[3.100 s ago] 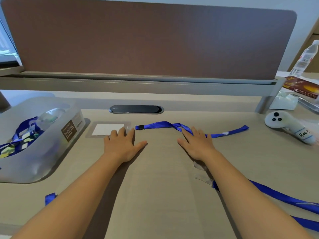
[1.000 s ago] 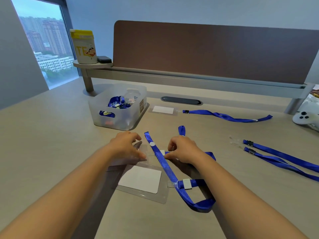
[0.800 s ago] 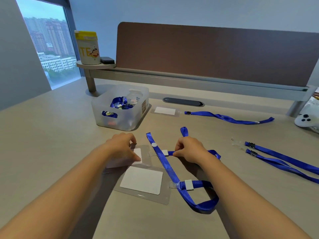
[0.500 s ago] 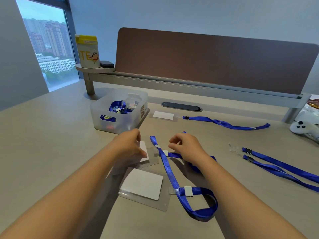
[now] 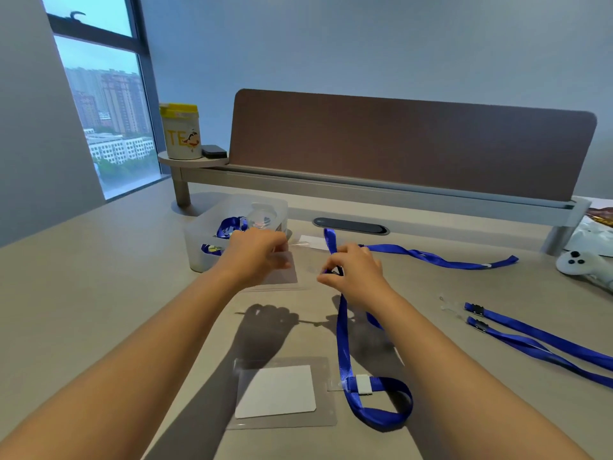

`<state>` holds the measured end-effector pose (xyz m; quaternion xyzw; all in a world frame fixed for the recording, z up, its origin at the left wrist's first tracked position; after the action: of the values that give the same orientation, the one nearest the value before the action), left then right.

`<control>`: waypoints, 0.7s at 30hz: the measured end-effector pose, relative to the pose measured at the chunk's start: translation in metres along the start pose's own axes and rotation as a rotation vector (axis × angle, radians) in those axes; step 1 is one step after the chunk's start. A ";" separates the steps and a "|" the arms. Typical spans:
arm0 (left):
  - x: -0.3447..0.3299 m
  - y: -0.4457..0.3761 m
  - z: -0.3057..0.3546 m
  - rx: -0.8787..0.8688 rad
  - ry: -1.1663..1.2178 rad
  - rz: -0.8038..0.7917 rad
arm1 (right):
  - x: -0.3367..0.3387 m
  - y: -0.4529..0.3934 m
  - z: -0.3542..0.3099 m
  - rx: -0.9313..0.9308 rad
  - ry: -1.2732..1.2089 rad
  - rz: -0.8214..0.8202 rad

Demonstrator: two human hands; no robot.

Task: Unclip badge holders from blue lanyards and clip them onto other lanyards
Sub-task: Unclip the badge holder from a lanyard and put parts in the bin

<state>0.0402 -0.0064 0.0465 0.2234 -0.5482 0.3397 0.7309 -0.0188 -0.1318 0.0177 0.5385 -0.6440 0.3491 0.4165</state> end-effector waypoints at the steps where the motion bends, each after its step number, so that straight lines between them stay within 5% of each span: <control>1: 0.001 0.001 -0.001 0.003 0.005 0.001 | 0.002 0.001 0.004 -0.034 0.014 0.009; 7: -0.001 0.002 -0.002 0.021 0.057 -0.037 | 0.009 0.010 0.030 -0.238 0.152 -0.037; 13: -0.006 -0.007 0.012 -0.023 0.087 -0.048 | 0.007 0.009 0.009 -0.003 -0.103 -0.068; 21: -0.002 -0.012 0.008 0.002 0.081 0.073 | 0.004 0.003 0.009 0.040 -0.357 -0.086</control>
<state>0.0438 -0.0203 0.0475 0.1899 -0.5258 0.3754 0.7393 -0.0236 -0.1410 0.0179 0.6270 -0.6771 0.2426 0.2993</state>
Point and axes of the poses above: each hand's wrist, its own y-axis away from the middle knuckle, its own x-axis out of the back of the hand, z = x × y, the point moved 7 cm from there along -y, towards the middle knuckle, and after that the axes turned 12 degrees about -z, right-handed, at the moved point
